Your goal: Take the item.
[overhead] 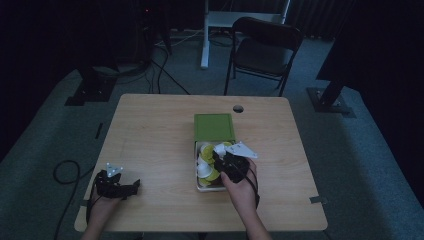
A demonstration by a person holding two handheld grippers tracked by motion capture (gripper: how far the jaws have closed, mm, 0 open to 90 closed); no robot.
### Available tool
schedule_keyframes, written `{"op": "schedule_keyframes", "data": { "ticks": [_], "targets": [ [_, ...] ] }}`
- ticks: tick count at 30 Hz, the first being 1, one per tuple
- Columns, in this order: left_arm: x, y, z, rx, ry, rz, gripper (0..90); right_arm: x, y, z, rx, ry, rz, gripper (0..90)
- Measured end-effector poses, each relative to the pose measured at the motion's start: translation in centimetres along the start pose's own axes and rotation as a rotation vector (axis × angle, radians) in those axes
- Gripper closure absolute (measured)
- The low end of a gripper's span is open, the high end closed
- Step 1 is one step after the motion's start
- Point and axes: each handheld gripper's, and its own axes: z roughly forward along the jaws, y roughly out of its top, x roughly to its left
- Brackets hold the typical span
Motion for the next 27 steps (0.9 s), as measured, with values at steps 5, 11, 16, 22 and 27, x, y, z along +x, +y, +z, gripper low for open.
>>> {"op": "schedule_keyframes", "data": {
  "ticks": [5,11,16,22,27],
  "targets": [
    [0.0,0.0,0.0,0.002,0.0,0.001,0.0,-0.8,0.5,-0.8,-0.019,-0.009,0.002,58.4],
    [0.0,0.0,0.0,0.001,0.0,0.001,0.0,-2.1,0.7,-1.7,-0.033,-0.031,0.012,58.4],
    [0.0,0.0,0.0,0.0,0.0,0.0,0.0,-3.1,0.7,-2.1,-0.044,-0.052,0.016,58.4],
    [0.0,0.0,0.0,0.0,0.0,0.0,0.0,-4.7,0.4,-2.6,-0.05,-0.087,0.016,58.4],
    [0.0,0.0,0.0,0.001,0.0,0.001,0.0,-5.9,0.1,-2.9,-0.053,-0.103,0.032,58.4]
  ]
}}
